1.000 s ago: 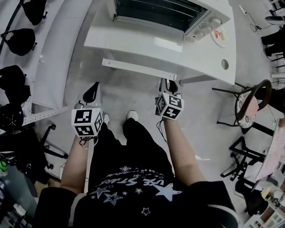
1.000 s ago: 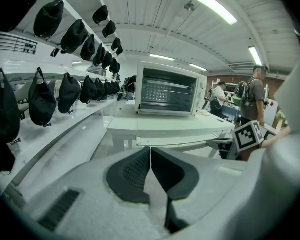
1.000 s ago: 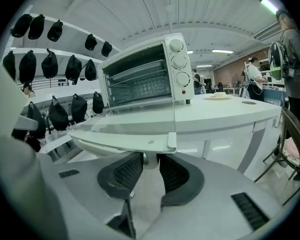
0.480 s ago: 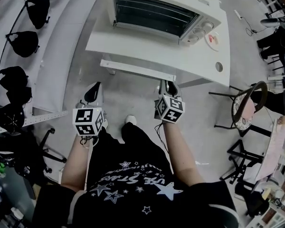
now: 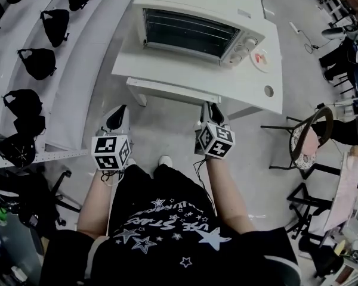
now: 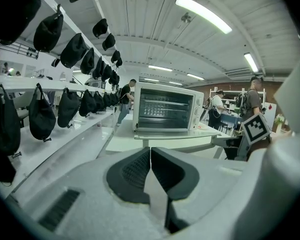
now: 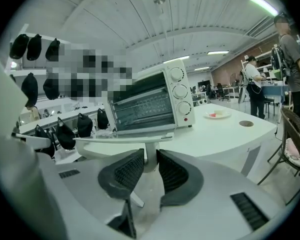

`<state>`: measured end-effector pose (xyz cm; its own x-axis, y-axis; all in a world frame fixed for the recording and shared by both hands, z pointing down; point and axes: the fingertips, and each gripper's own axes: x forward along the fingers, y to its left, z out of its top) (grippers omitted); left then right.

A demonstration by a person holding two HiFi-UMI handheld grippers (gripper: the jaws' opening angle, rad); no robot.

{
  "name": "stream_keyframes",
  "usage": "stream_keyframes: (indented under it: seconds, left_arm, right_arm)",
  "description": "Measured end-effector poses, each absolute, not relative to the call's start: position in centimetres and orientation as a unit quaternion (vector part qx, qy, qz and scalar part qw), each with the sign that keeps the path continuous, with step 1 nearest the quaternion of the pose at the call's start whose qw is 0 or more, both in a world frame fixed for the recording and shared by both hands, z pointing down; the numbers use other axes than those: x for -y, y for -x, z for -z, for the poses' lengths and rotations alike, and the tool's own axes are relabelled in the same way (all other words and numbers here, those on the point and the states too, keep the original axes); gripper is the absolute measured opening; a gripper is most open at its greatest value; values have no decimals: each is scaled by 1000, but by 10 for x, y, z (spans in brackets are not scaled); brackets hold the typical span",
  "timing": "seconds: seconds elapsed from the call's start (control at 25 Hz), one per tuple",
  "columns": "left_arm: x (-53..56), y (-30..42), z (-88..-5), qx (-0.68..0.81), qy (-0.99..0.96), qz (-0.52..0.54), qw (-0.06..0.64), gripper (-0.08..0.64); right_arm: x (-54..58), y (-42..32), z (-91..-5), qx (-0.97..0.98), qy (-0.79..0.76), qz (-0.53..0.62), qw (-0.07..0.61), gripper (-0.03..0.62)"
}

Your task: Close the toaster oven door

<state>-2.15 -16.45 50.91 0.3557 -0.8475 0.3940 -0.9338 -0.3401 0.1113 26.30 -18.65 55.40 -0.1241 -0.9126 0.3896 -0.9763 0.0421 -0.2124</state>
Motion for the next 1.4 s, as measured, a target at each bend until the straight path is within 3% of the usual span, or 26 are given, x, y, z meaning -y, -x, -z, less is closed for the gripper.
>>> stream_keyframes:
  seconds: [1.4]
  left_arm:
    - [294, 27, -437, 476, -870, -83, 103, 23]
  right_arm:
    - [255, -274, -424, 674, -704, -212, 73, 91]
